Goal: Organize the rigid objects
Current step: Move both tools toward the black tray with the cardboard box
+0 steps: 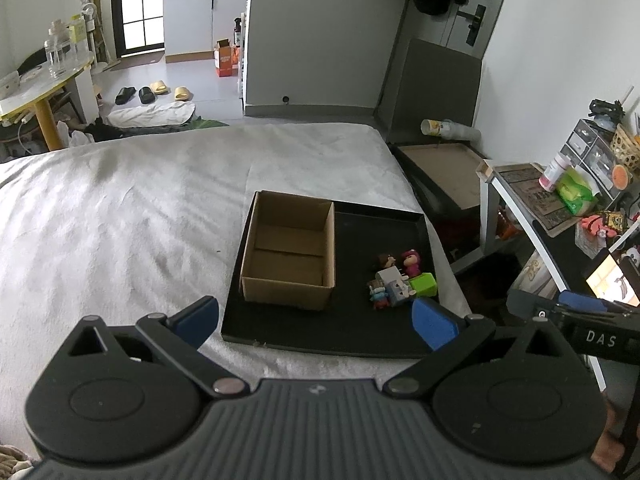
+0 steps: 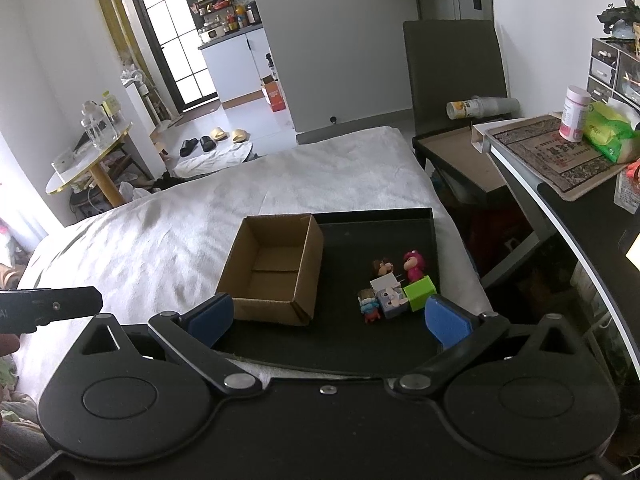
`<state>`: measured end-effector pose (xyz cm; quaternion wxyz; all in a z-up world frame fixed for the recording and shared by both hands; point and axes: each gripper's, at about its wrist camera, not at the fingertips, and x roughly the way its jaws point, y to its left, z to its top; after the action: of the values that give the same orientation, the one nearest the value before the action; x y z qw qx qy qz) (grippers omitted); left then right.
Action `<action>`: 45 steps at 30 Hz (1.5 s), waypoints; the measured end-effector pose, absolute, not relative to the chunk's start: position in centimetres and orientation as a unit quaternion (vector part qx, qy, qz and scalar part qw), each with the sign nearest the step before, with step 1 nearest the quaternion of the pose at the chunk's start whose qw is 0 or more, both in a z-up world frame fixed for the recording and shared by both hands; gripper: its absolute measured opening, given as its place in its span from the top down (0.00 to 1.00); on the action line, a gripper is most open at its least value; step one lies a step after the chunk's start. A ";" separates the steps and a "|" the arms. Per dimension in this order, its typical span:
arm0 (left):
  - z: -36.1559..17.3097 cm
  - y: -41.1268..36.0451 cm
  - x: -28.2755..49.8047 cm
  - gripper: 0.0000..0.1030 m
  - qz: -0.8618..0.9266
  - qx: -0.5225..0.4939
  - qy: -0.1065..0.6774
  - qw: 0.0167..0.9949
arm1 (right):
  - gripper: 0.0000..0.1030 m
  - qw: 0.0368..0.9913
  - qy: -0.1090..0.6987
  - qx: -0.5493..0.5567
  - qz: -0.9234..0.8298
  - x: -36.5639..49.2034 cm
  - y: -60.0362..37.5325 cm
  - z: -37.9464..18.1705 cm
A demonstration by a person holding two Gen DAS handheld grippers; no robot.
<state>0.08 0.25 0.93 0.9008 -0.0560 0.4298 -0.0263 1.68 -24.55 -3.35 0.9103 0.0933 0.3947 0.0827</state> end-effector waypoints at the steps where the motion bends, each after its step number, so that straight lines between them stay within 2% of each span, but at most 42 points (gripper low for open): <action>1: 0.9 0.2 0.1 0.01 -0.026 -0.056 0.430 0.901 | 0.00 0.910 0.395 0.094 0.083 1.7 -24.6 -3.4; 31: 1.2 0.7 0.0 0.01 -0.027 -0.060 0.426 0.902 | 0.00 0.911 0.395 0.086 0.084 1.4 -23.9 -3.4; 45: 0.2 -0.3 1.5 0.01 -0.034 -0.022 0.434 0.900 | 0.00 0.909 0.397 0.085 0.094 2.6 -23.5 -4.5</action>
<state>1.50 -0.34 0.19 0.8999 -0.0217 0.4341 -0.0344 2.63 -23.52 -4.49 0.9092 0.0850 0.3968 0.0936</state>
